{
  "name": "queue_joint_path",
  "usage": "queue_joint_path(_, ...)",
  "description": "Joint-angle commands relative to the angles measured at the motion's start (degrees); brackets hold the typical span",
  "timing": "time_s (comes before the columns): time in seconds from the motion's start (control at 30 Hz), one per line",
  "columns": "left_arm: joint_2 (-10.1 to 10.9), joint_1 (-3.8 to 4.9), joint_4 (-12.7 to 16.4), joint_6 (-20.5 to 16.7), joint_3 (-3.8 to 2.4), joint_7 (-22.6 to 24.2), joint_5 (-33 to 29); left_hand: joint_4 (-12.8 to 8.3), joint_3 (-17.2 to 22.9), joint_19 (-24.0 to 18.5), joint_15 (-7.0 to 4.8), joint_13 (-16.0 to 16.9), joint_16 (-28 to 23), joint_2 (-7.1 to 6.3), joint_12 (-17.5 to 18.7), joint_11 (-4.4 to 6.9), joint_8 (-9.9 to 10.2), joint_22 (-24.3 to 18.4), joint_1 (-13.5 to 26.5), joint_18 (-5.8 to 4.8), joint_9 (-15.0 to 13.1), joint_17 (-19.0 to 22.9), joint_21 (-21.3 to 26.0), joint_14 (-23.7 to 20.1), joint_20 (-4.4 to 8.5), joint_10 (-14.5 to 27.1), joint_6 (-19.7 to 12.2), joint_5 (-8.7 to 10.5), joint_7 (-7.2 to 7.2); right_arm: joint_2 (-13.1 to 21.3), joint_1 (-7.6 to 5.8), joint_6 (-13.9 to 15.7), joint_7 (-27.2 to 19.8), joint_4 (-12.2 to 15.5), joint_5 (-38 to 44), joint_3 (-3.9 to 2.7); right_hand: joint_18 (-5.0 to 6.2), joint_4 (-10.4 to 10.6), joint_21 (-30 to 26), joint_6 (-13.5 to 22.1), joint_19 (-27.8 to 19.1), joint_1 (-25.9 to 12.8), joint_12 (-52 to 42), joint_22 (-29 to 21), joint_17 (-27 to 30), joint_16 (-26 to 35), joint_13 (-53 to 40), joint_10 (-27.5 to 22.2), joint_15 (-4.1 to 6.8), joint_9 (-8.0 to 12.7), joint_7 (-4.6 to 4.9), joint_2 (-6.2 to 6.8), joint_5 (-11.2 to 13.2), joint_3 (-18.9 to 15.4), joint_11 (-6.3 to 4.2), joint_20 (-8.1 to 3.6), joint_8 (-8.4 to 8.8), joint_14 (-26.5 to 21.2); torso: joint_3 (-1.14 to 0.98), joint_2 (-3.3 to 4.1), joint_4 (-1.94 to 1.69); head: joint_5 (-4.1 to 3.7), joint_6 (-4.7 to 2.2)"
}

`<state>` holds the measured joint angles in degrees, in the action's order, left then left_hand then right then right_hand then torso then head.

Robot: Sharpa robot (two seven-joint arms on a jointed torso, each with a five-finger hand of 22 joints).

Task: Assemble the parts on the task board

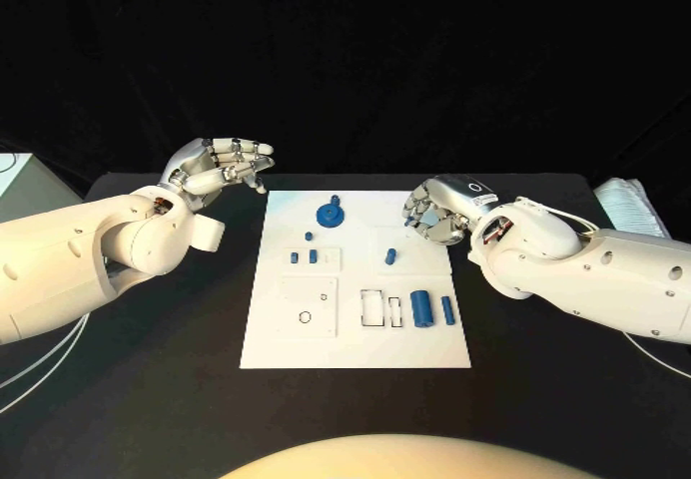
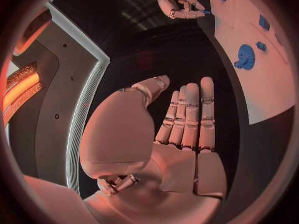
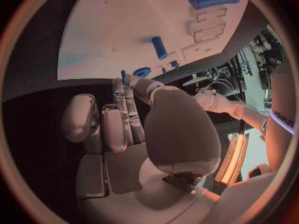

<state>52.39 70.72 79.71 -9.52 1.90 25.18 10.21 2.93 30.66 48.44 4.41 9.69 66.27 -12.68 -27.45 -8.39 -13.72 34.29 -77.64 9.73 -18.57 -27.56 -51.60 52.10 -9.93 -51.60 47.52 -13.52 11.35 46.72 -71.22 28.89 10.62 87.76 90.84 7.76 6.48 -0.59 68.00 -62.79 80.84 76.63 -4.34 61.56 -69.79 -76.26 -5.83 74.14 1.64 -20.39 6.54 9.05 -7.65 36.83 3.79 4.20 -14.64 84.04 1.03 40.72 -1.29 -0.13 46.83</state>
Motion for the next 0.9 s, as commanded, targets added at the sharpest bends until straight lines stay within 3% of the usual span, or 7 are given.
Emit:
queue_joint_path(0.03,-0.1,-0.01,0.2,0.4,-0.05,0.3,-0.2,-0.4,-0.1,0.4,-0.08,0.1,-0.2,0.25,-0.1,0.11,-0.2,0.0,-0.4,0.85,-0.1,0.1,0.3,-0.3,0.13,0.5,0.0,-0.26,0.49,0.3,0.01,2.0,-1.7,1.9,-1.4,-0.08,-1.00,-0.4,0.2,-0.4,0.3,-0.1,0.0,0.0,-0.1,-0.3,-0.1,1.6,0.28,0.0,0.17,-0.46,-0.2,0.0,-1.14,-0.27,-0.40,2.5,0.01,0.07,-0.08,0.15,-0.06)
queue_joint_path(0.1,-0.1,-0.02,0.3,0.4,-0.05,0.3,-0.3,-0.4,-0.1,0.4,-0.08,0.1,-0.2,0.25,-0.1,0.11,-0.2,0.0,-0.4,0.85,-0.1,0.1,0.3,-0.3,0.13,0.5,0.0,-0.26,0.49,0.5,0.18,2.0,-1.9,3.6,-1.7,-0.10,-0.98,-0.4,0.1,-0.4,0.3,-0.1,0.0,0.0,0.0,-0.3,-0.1,1.6,0.28,-0.1,0.18,-0.44,-0.2,0.0,-1.14,-0.29,-0.42,2.5,0.03,0.07,-0.08,0.29,-0.06)
queue_joint_path(0.27,-0.1,-0.05,0.8,0.3,-0.05,0.3,-0.4,-0.4,-0.1,0.4,-0.08,0.1,-0.2,0.25,-0.1,0.11,-0.2,0.0,-0.4,0.85,-0.1,0.1,0.3,-0.3,0.13,0.5,0.0,-0.26,0.49,-0.1,0.74,1.7,-2.1,7.0,-1.3,-0.10,-0.98,-0.4,0.1,-0.4,0.3,-0.1,0.0,0.0,0.0,-0.3,-0.1,1.6,0.28,-0.1,0.18,-0.44,-0.2,0.0,-1.14,-0.29,-0.42,2.5,0.07,0.08,-0.01,1.48,0.17)
queue_joint_path(0.47,0.0,-0.09,1.4,0.2,-0.04,0.3,-0.5,-0.4,-0.1,0.4,-0.08,0.1,-0.2,0.25,-0.1,0.11,-0.2,0.0,-0.4,0.85,-0.1,0.1,0.3,-0.3,0.13,0.5,0.0,-0.26,0.49,-2.8,1.73,0.7,-2.2,9.5,0.2,0.36,-0.96,-0.5,0.1,-0.3,0.3,0.0,0.1,0.0,0.0,-0.3,-0.1,1.6,0.28,-0.2,0.22,-0.44,-0.3,0.1,-1.12,-0.33,-0.48,2.5,0.20,-0.04,-0.03,2.44,0.40)
queue_joint_path(0.9,-0.1,-0.10,2.5,-0.1,-0.03,0.2,-0.7,-0.3,-0.2,0.5,0.00,0.0,-0.2,0.23,-0.1,0.03,-0.1,-0.1,-0.4,0.82,0.0,0.1,0.5,-0.3,0.12,0.7,-0.1,-0.26,0.56,-8.4,5.04,-1.1,-1.1,7.4,3.3,0.92,-0.92,-0.6,0.0,-0.2,0.2,-0.1,0.1,-0.2,0.1,-0.3,-0.1,1.6,0.28,-0.3,0.25,-0.42,-0.3,0.1,-1.10,-0.35,-0.51,2.5,0.17,0.08,-0.10,4.10,1.05)
